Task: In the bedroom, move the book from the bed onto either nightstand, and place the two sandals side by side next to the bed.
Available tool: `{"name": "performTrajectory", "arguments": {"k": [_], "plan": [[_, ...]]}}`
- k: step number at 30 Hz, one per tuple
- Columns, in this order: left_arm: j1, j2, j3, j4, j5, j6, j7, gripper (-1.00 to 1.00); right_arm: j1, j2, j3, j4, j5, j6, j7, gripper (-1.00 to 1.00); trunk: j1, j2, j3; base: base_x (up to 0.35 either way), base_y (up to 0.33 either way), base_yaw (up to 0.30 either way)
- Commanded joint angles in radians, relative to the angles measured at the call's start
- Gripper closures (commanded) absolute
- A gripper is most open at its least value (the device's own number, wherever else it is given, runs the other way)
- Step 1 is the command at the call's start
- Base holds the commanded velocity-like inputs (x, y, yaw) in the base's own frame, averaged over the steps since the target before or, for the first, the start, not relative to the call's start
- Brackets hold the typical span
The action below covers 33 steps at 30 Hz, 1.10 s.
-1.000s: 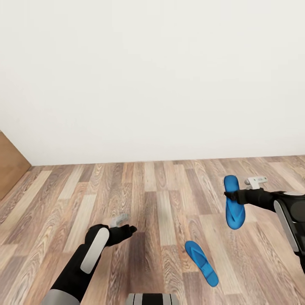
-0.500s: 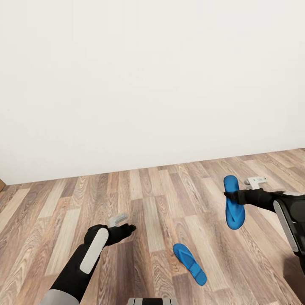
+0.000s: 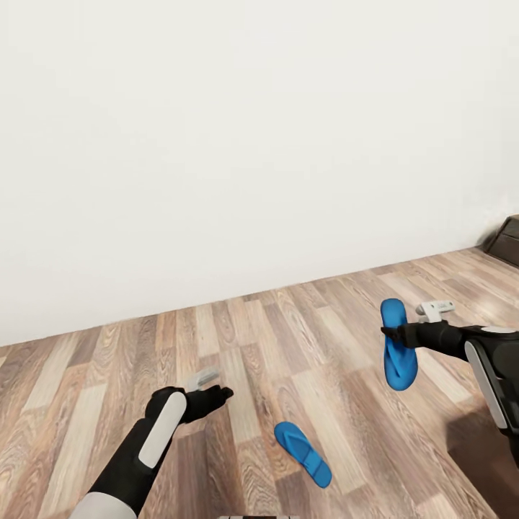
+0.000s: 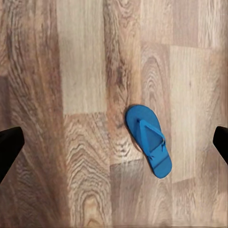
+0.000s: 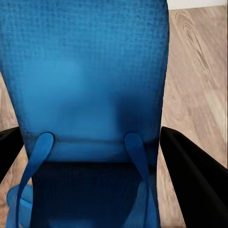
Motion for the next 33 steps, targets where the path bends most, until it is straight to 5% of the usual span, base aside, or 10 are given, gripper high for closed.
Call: {"name": "performTrajectory", "arguments": {"k": [1,7,15,23,33], "plan": [[-0.001,0.0,-0.001,0.006,0.011,-0.001,0.009,-1.0,-0.001,0.0,-0.001,-0.001,-0.003,0.006,0.001,1.0,-0.001,0.0,0.003,0.0,0.0,-0.27],[-0.029,-0.001,-0.004,0.105,0.011,-0.064,-0.03,-1.0,-0.001,0.0,0.0,-0.001,-0.002,0.005,0.001,1.0,-0.003,0.001,0.026,0.0,0.0,-0.27],[-0.032,-0.001,-0.002,0.125,0.01,-0.092,-0.036,-1.0,-0.001,0.0,0.0,-0.001,-0.002,0.005,0.0,1.0,-0.007,0.003,0.057,0.0,0.0,-0.27],[-0.032,-0.001,-0.009,0.135,0.009,-0.118,-0.038,-1.0,-0.001,0.0,0.002,-0.001,-0.002,0.006,0.0,1.0,-0.007,0.003,0.057,0.0,0.039,-0.27],[-0.031,-0.002,-0.011,0.141,0.01,-0.126,-0.04,-1.0,-0.001,0.0,0.0,-0.001,-0.003,0.006,0.0,1.0,-0.007,0.003,0.057,0.0,0.298,-0.27]]}}
